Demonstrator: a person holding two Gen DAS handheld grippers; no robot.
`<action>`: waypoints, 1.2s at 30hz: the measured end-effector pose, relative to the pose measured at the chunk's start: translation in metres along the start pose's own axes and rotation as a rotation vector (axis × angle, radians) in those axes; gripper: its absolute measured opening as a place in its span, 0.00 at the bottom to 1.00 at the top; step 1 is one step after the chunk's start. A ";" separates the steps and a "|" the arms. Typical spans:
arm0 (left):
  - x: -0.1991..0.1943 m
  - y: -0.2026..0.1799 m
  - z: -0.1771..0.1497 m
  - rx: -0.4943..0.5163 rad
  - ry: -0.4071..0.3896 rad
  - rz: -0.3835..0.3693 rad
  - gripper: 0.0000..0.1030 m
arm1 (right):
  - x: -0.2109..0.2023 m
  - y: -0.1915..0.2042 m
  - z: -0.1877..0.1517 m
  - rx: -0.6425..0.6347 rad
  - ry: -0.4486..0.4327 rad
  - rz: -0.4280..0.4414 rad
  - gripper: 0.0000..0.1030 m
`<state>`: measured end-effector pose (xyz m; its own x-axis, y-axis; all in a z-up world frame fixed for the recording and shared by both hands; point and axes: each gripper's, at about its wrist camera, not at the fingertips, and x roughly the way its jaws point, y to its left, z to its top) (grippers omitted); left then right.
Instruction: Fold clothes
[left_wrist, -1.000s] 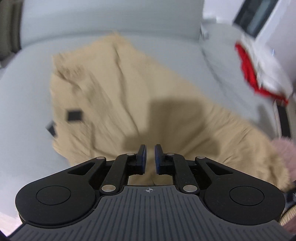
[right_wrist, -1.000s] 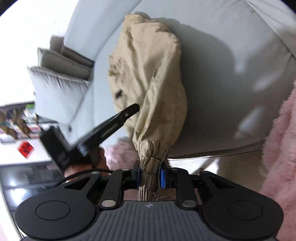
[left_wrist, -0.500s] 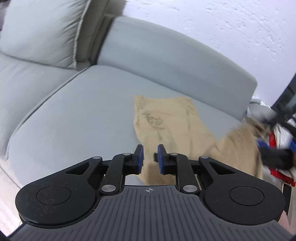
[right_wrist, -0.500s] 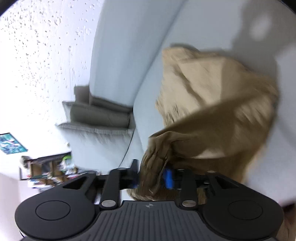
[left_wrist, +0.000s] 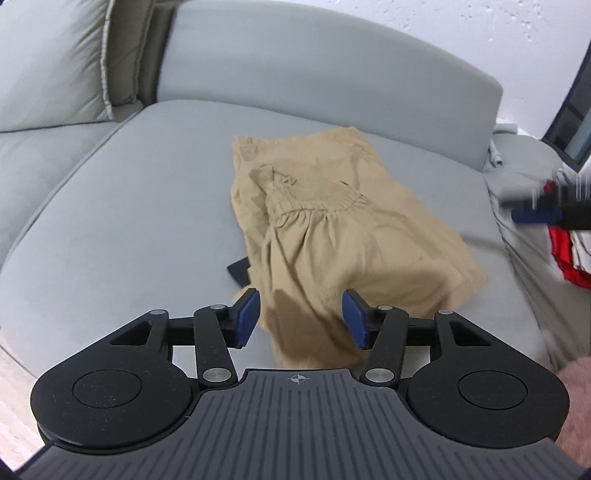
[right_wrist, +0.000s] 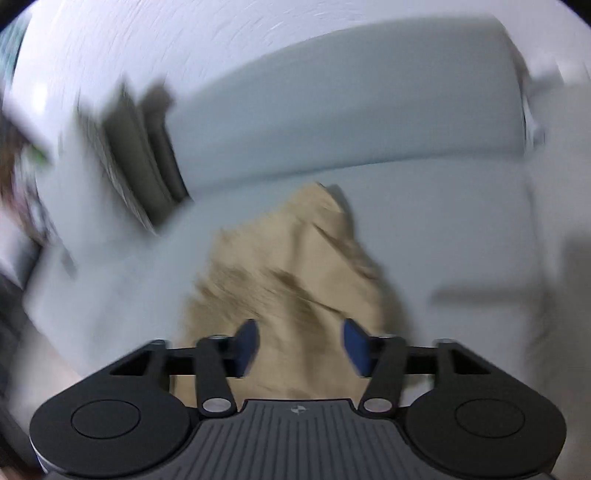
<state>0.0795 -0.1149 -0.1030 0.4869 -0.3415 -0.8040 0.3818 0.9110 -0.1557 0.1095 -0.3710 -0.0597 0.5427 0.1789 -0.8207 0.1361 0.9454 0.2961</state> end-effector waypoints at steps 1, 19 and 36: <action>0.007 -0.002 0.004 0.006 0.003 0.006 0.53 | 0.009 0.000 -0.005 -0.060 0.021 -0.013 0.46; 0.075 -0.040 0.007 0.292 -0.015 0.091 0.00 | 0.105 0.070 -0.010 -0.484 0.144 0.012 0.06; 0.089 -0.055 0.007 0.306 -0.006 0.190 0.34 | 0.058 0.047 -0.029 -0.140 0.044 -0.133 0.42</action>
<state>0.1079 -0.1970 -0.1621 0.5763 -0.1749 -0.7983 0.5011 0.8473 0.1761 0.1232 -0.3084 -0.1077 0.4902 0.0586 -0.8696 0.0858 0.9896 0.1151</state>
